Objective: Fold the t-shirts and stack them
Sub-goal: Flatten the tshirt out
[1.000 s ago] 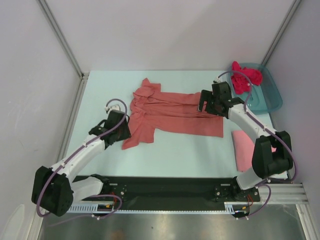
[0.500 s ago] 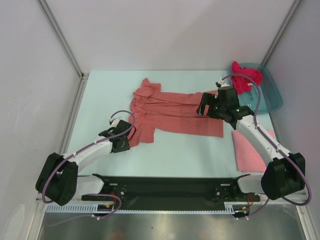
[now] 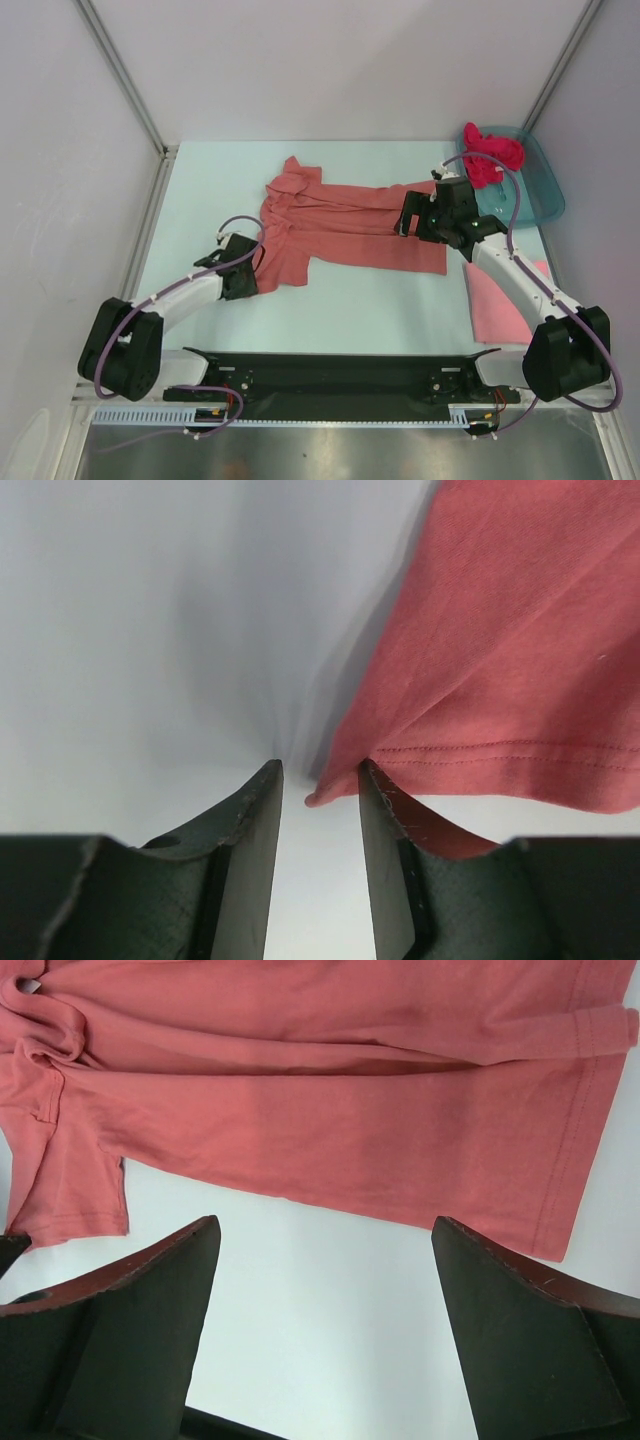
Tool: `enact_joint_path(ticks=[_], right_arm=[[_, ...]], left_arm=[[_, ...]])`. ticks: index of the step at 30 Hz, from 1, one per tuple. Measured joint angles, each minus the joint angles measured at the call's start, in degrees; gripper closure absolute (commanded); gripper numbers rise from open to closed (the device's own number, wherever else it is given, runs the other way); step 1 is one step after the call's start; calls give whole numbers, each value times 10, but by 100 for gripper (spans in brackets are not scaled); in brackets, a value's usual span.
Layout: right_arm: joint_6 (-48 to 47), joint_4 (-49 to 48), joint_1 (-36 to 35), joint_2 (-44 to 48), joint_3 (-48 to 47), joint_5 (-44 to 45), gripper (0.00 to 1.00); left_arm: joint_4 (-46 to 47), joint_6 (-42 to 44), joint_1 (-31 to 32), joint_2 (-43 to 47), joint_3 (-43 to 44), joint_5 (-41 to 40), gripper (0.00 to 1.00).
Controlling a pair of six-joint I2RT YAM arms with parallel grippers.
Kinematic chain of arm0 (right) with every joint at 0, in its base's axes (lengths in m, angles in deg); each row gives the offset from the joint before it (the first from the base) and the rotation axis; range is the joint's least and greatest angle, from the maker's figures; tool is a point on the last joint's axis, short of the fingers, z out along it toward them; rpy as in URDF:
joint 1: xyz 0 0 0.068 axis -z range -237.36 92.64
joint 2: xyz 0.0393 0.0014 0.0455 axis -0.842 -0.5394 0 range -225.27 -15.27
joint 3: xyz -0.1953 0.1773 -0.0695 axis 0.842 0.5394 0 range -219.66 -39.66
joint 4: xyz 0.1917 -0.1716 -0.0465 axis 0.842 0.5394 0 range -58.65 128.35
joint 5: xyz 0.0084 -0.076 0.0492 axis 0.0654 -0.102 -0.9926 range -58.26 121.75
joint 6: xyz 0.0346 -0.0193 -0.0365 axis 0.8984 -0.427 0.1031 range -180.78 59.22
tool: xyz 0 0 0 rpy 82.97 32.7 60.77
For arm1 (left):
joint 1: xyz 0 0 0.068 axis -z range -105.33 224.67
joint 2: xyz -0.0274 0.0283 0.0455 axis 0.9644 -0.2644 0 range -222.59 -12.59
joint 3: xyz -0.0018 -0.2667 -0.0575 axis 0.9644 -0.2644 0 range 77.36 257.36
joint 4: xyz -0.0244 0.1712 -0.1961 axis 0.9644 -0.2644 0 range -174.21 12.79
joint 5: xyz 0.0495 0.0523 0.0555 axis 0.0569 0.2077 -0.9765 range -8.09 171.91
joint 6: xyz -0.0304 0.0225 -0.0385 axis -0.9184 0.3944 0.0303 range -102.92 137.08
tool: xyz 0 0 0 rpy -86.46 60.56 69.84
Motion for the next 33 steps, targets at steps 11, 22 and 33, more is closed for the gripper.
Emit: enact_joint_path(ticks=[11, 22, 33], right_arm=[[0, -2, 0, 2, 15, 0, 7], [102, 33, 90, 70, 131, -1, 21], [270, 29, 127, 131, 243, 37, 38]], left_arm=[[25, 29, -15, -14, 7, 44, 100], [-7, -6, -24, 57, 7, 64, 100], [-26, -52, -24, 166, -8, 136, 100]])
